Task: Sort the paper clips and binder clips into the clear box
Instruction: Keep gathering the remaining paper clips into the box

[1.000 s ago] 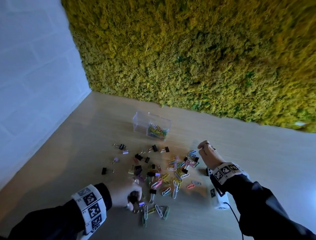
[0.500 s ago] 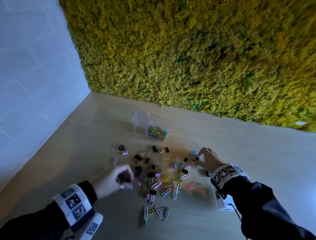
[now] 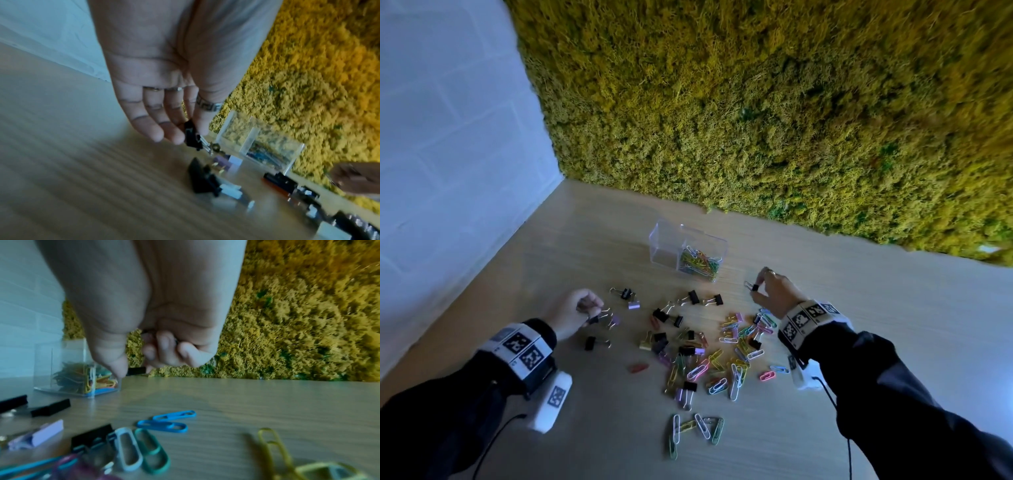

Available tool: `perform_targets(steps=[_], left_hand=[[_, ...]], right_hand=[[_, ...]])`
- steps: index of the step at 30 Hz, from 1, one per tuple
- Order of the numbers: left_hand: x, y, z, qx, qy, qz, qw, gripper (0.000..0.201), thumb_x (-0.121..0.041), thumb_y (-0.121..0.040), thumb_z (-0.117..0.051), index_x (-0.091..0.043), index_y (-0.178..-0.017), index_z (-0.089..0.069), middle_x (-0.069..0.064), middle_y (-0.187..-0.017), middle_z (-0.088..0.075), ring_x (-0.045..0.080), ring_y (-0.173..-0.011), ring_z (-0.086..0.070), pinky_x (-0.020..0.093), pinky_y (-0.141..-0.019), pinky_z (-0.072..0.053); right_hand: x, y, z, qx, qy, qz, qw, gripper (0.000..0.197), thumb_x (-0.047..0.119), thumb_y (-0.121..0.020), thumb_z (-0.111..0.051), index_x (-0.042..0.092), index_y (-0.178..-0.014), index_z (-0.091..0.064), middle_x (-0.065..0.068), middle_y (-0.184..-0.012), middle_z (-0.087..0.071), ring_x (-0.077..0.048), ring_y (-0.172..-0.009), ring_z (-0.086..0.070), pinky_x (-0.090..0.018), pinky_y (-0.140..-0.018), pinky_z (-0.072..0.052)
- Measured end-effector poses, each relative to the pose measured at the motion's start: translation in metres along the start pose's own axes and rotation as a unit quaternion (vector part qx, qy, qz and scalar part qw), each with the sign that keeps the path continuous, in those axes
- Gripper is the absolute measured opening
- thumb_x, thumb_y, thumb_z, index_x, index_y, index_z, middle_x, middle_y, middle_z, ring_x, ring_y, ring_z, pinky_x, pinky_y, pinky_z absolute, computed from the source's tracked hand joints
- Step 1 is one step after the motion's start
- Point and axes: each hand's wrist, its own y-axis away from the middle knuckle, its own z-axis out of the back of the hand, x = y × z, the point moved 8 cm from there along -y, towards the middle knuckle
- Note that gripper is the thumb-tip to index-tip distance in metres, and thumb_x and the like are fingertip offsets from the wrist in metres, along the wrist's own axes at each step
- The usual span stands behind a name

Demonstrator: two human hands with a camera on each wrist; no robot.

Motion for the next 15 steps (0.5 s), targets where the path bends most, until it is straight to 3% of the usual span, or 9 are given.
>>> perform_targets(steps=[3, 5, 6, 7, 10, 12, 13, 15], left_hand=[[0.006, -0.005, -0.001, -0.010, -0.048, -0.009, 0.999, 0.027, 0.000, -0.082, -0.059, -0.023, -0.070, -0.054, 0.007, -0.081, -0.059, 0.024, -0.070, -0.055, 0.030, -0.064, -0.044], [0.001, -0.001, 0.000, -0.012, -0.107, -0.013, 0.994, 0.016, -0.007, -0.079, -0.064, -0.020, -0.085, -0.057, 0.007, -0.096, -0.061, 0.028, -0.088, -0.057, 0.037, -0.080, -0.047], [-0.004, 0.003, 0.002, -0.024, -0.151, -0.023, 0.988, 0.020, -0.010, -0.079, -0.065, -0.017, -0.096, -0.058, 0.007, -0.103, -0.059, 0.028, -0.093, -0.055, 0.038, -0.085, -0.045], [-0.011, 0.009, 0.004, -0.044, -0.187, -0.047, 0.980, 0.027, -0.009, -0.078, -0.066, -0.013, -0.103, -0.058, 0.008, -0.107, -0.057, 0.029, -0.096, -0.054, 0.038, -0.086, -0.044], [-0.044, 0.034, -0.005, -0.079, -0.212, -0.164, 0.960, 0.034, 0.001, -0.069, -0.070, -0.007, -0.101, -0.061, 0.015, -0.106, -0.056, 0.034, -0.090, -0.056, 0.045, -0.081, -0.049], [-0.062, 0.048, -0.034, -0.001, -0.211, -0.202, 0.956, 0.041, -0.007, -0.077, -0.066, -0.009, -0.116, -0.055, 0.014, -0.122, -0.052, 0.026, -0.102, -0.053, 0.044, -0.095, -0.046], [-0.069, 0.053, -0.052, 0.050, -0.211, -0.203, 0.955, 0.048, -0.014, -0.082, -0.062, -0.012, -0.127, -0.046, 0.010, -0.133, -0.044, 0.022, -0.114, -0.048, 0.036, -0.104, -0.038], [-0.081, 0.057, -0.084, 0.126, -0.225, -0.202, 0.945, 0.060, -0.021, -0.089, -0.053, -0.016, -0.141, -0.025, 0.004, -0.147, -0.028, 0.018, -0.132, -0.033, 0.028, -0.110, -0.025]], right_hand=[[0.005, -0.013, -0.009, 0.031, 0.014, -0.029, 0.999, 0.023, 0.023, -0.089, -0.053, 0.006, -0.103, -0.048, -0.002, -0.084, -0.054, -0.022, -0.079, -0.051, -0.032, -0.070, -0.041], [0.004, -0.012, -0.012, 0.043, 0.050, -0.045, 0.997, 0.028, 0.032, -0.088, -0.053, 0.011, -0.107, -0.051, -0.009, -0.108, -0.058, -0.026, -0.098, -0.055, -0.038, -0.089, -0.043], [0.003, -0.008, -0.012, 0.043, 0.071, -0.049, 0.995, 0.029, 0.037, -0.088, -0.051, 0.015, -0.108, -0.052, -0.007, -0.114, -0.057, -0.026, -0.104, -0.054, -0.040, -0.094, -0.040], [0.003, -0.004, -0.010, 0.037, 0.089, -0.051, 0.994, 0.031, 0.041, -0.088, -0.049, 0.019, -0.111, -0.052, -0.005, -0.118, -0.054, -0.025, -0.108, -0.052, -0.042, -0.097, -0.036], [0.013, 0.013, 0.000, -0.055, 0.103, -0.004, 0.993, 0.030, 0.037, -0.090, -0.047, 0.022, -0.115, -0.054, 0.000, -0.123, -0.050, -0.024, -0.113, -0.048, -0.042, -0.100, -0.034], [0.030, 0.017, -0.005, -0.085, 0.050, 0.078, 0.992, 0.024, 0.021, -0.090, -0.048, 0.015, -0.109, -0.061, -0.002, -0.121, -0.055, -0.025, -0.109, -0.051, -0.044, -0.098, -0.041], [0.039, 0.017, -0.016, -0.058, 0.028, 0.113, 0.992, 0.025, 0.013, -0.089, -0.048, 0.011, -0.109, -0.062, -0.004, -0.122, -0.055, -0.026, -0.110, -0.051, -0.045, -0.097, -0.042], [0.054, 0.014, -0.047, 0.036, 0.017, 0.149, 0.988, 0.034, 0.000, -0.084, -0.046, 0.006, -0.115, -0.058, -0.008, -0.130, -0.051, -0.029, -0.120, -0.044, -0.048, -0.103, -0.038]])
